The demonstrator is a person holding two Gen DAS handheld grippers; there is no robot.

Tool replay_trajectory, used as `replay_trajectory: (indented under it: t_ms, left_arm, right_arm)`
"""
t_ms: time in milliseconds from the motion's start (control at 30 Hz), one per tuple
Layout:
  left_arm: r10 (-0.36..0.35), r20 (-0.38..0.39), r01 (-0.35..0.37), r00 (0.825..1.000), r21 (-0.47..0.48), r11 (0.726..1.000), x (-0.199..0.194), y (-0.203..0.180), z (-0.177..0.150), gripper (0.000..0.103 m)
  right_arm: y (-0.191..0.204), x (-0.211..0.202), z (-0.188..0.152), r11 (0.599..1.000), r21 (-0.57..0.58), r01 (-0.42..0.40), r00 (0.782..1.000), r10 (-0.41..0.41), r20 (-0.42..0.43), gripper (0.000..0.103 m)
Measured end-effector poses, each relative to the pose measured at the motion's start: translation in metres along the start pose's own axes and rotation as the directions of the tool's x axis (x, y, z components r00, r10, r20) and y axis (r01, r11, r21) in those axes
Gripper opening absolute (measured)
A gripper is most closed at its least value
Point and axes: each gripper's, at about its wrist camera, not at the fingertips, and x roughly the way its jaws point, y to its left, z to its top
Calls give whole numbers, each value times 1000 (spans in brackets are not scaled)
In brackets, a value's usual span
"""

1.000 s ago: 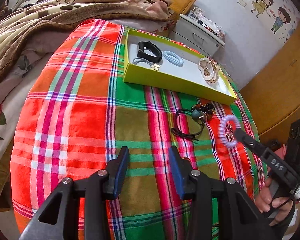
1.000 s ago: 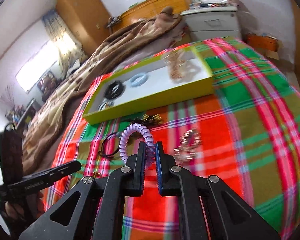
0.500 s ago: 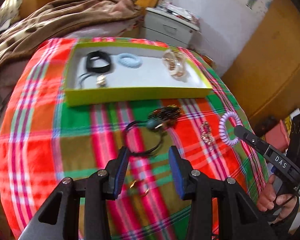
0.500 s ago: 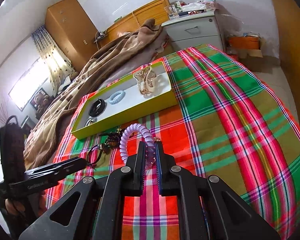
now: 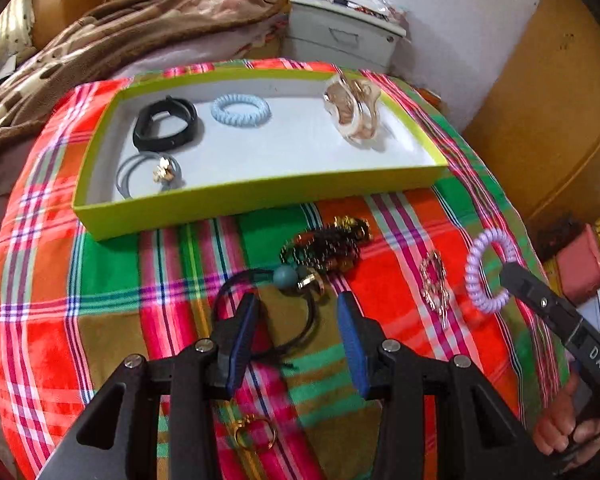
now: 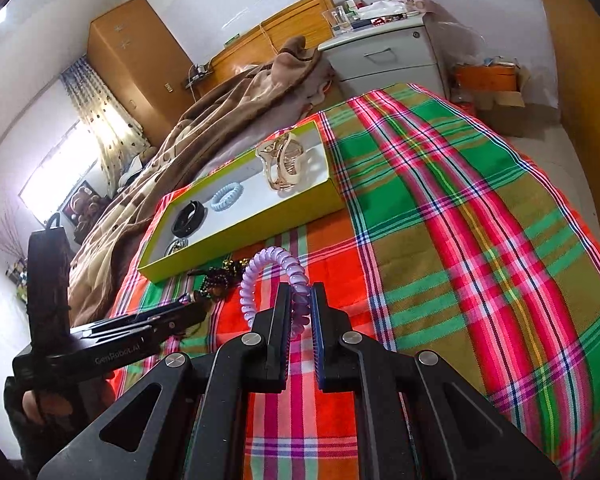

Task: Organize jewelry
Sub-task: 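Lift the lavender tie with the right gripper while the left gripper grasps the black teal-bead cord, then carry the lavender tie and black cord into the lime-green box with both grippers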

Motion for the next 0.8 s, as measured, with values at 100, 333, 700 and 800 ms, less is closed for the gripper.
replay_trajectory:
  t_ms: [100,333,700,800]
  left_arm:
    - [13,-3,-13,1000,3,1000,3,-1,1,43]
    - [47,6,-47,999,12,999,5,-2,2,27]
    - [14,16,-13,1000,-35,999,1,11,-1,8]
    - [13,27,-12,1000,-35,999,-4,12,-3,8]
  right_arm:
    - [-2,0,0,1000,4,-2,1000,2,-2,10]
    - [-3,1,2,1000,5,-8,1000,8,-4,10]
    - [-2,0,2,1000,2,-10,1000,10,-5,10]
    - [-2,0,3,1000,0,-10,1000,10,-3,10]
